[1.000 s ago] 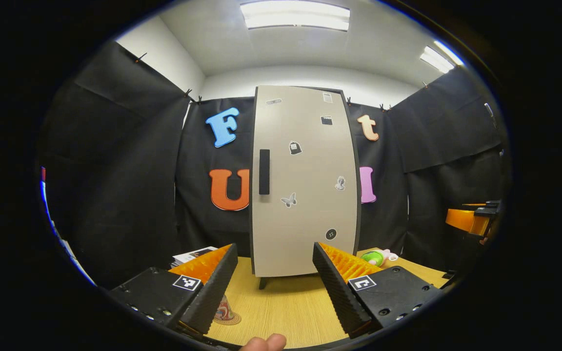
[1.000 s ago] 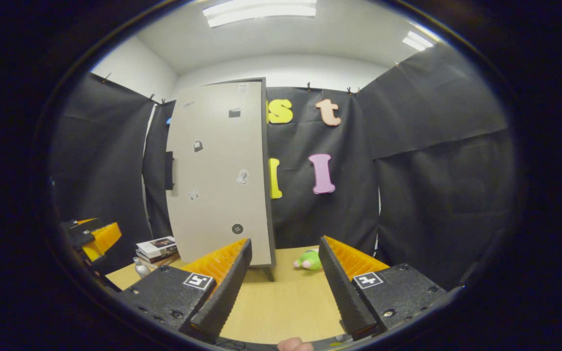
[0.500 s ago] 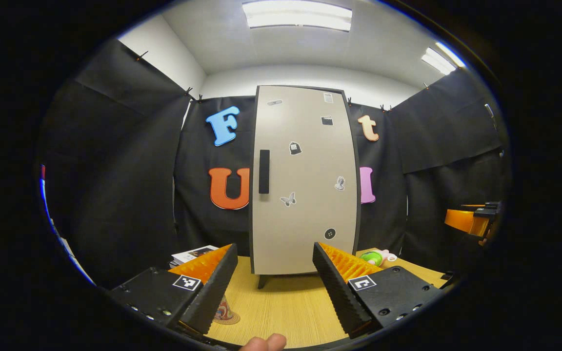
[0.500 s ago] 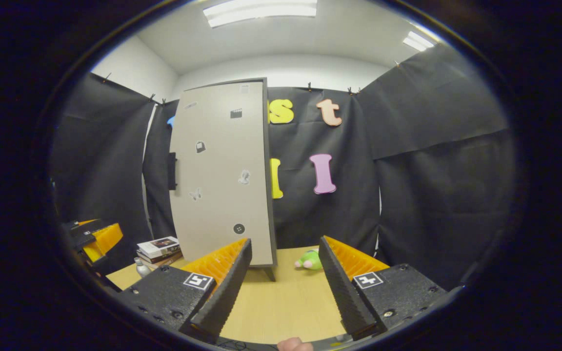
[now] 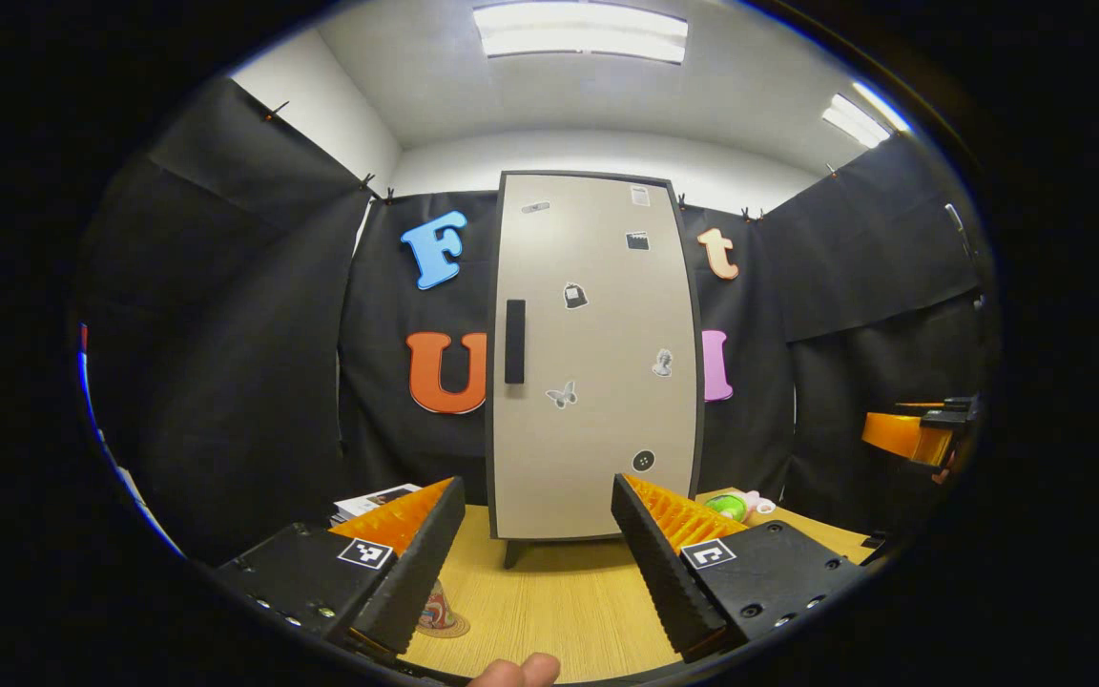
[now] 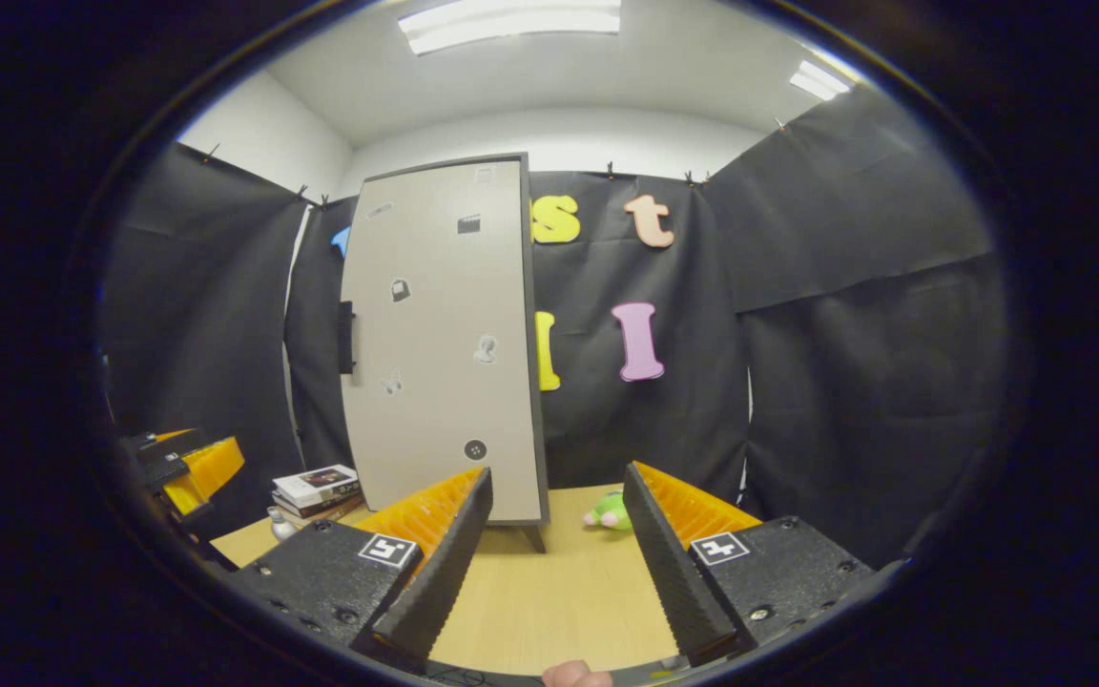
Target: Open the cabinet door with the right hand, grasp the bottle in the cabinet with the left hand and place it on the coaster, then close the cabinet door with the right hand.
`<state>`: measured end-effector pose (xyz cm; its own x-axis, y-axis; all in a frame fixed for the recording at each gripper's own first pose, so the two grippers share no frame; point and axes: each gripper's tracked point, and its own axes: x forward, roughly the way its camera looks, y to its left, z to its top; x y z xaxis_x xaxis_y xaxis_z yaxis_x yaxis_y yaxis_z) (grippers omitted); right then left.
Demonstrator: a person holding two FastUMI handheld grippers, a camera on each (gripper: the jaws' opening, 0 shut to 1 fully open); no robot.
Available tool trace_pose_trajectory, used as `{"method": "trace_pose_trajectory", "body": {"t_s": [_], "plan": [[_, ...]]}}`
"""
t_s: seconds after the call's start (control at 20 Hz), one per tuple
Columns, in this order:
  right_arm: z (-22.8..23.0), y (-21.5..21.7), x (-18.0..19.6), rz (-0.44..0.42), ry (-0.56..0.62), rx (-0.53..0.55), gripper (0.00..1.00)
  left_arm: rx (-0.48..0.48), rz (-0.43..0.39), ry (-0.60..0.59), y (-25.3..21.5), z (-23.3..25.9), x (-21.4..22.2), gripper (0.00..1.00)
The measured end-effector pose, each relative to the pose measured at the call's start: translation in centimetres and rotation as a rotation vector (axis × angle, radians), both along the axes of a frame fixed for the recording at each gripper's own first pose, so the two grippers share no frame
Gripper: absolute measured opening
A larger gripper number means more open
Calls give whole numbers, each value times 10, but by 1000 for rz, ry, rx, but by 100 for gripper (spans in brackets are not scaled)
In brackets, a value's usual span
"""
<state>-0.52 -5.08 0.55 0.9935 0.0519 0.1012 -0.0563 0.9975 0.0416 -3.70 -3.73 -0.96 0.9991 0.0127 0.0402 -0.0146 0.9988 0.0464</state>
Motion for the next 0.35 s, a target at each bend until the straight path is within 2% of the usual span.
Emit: {"method": "trace_pose_trajectory", "body": {"t_s": [0.35], "plan": [[0,3,1,4,-3,5,90,3,-1,4,2,-3,0,94]]}}
